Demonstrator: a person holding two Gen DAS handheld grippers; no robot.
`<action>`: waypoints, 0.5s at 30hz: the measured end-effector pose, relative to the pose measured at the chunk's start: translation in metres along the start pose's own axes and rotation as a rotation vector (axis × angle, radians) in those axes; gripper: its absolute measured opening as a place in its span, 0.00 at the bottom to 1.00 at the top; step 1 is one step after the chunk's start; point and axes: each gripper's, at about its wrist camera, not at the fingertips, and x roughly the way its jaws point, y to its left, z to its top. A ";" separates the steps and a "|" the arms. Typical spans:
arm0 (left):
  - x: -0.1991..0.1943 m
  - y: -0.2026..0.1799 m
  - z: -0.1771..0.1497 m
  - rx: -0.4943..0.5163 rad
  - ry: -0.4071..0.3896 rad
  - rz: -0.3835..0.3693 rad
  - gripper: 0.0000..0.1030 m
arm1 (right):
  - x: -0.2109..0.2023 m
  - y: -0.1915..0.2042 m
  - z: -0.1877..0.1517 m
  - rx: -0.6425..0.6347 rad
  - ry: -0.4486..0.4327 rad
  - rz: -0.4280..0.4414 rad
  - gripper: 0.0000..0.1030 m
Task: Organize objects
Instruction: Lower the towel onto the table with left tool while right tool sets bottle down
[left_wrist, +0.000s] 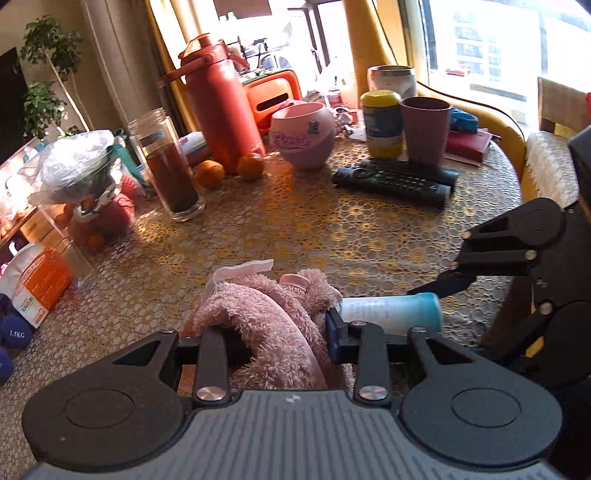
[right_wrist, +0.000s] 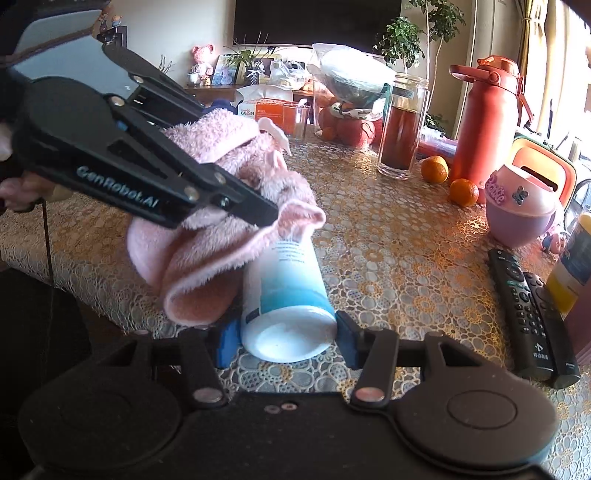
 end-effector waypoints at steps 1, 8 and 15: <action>0.001 0.006 -0.001 -0.016 0.007 0.018 0.32 | 0.000 0.000 0.000 0.000 0.000 0.000 0.50; 0.019 0.049 -0.023 -0.113 0.102 0.147 0.32 | 0.000 0.000 0.000 -0.003 0.002 -0.001 0.51; 0.024 0.064 -0.045 -0.154 0.131 0.173 0.32 | 0.001 0.000 0.001 0.006 0.004 0.000 0.51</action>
